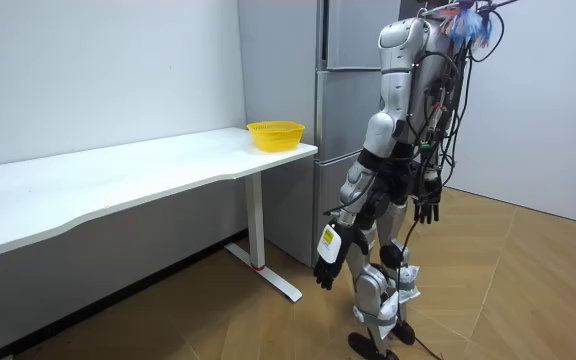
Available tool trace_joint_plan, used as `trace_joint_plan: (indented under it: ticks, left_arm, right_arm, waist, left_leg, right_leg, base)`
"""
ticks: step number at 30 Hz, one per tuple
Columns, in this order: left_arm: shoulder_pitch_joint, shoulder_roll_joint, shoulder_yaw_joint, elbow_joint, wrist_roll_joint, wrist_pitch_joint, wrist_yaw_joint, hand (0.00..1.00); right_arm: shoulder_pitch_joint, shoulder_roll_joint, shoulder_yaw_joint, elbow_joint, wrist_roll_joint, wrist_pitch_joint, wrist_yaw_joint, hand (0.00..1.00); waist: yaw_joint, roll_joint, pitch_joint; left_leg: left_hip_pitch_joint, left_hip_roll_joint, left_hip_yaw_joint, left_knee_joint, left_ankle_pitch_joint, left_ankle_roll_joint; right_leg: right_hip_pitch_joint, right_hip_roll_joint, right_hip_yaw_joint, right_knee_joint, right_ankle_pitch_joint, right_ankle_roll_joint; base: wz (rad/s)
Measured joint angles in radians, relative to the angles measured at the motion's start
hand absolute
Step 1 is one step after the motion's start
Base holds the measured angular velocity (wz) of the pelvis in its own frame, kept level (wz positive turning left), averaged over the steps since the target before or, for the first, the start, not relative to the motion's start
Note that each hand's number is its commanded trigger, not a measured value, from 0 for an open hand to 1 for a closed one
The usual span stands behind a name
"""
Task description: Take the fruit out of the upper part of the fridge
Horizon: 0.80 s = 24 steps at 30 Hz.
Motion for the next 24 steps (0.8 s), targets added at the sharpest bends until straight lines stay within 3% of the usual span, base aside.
trace_joint_plan:
  ticks: [24]
  left_arm:
    - [-0.007,0.0,0.001,0.013,-0.029,-0.007,0.002,0.0]
  right_arm:
    - [-0.011,-0.001,-0.001,0.001,-0.034,-0.032,-0.037,0.0]
  waist:
    - [0.002,0.0,0.0013]
  left_leg:
    - [-0.001,0.0,-0.001,0.001,0.0,0.0]
  right_leg:
    - [0.001,0.0,0.0,-0.005,0.0,0.0]
  base:
    - [0.0]
